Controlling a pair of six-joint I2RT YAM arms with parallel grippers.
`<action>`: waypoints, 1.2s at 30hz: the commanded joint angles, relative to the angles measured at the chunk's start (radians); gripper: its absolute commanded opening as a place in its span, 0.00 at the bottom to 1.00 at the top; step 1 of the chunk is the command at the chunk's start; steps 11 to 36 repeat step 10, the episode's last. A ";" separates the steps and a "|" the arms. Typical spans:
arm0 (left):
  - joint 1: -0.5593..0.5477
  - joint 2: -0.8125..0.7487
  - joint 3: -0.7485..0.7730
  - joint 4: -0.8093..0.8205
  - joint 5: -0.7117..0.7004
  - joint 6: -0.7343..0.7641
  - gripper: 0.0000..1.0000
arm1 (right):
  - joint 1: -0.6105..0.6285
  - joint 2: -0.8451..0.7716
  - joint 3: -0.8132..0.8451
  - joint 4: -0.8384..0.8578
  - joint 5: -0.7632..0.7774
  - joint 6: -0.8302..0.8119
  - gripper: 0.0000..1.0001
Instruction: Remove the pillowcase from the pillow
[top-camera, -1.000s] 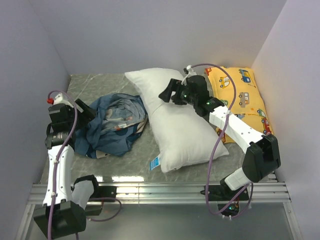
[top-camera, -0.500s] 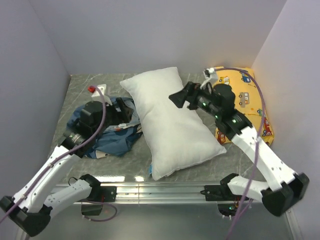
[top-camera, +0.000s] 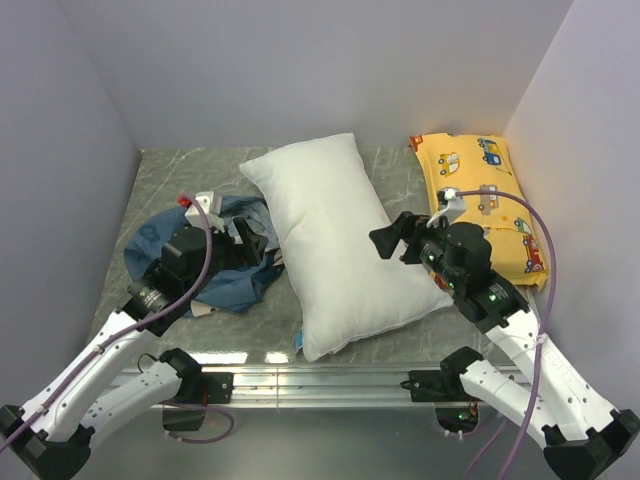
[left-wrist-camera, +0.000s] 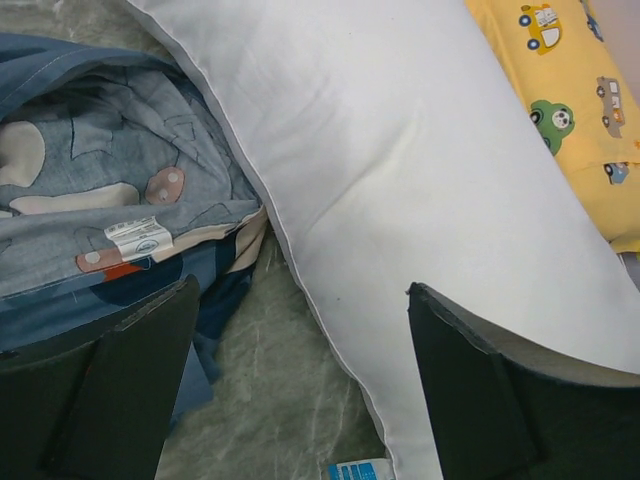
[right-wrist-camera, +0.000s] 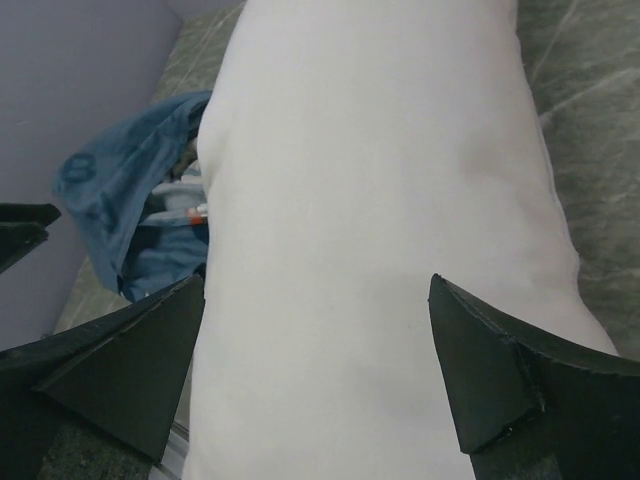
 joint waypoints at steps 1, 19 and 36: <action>-0.005 -0.026 -0.013 0.078 0.030 0.002 0.90 | -0.004 -0.035 -0.009 0.014 0.057 -0.027 1.00; -0.005 -0.055 -0.026 0.128 0.043 0.010 0.91 | -0.001 -0.015 -0.009 0.012 0.069 -0.036 1.00; -0.005 -0.055 -0.026 0.128 0.043 0.010 0.91 | -0.001 -0.015 -0.009 0.012 0.069 -0.036 1.00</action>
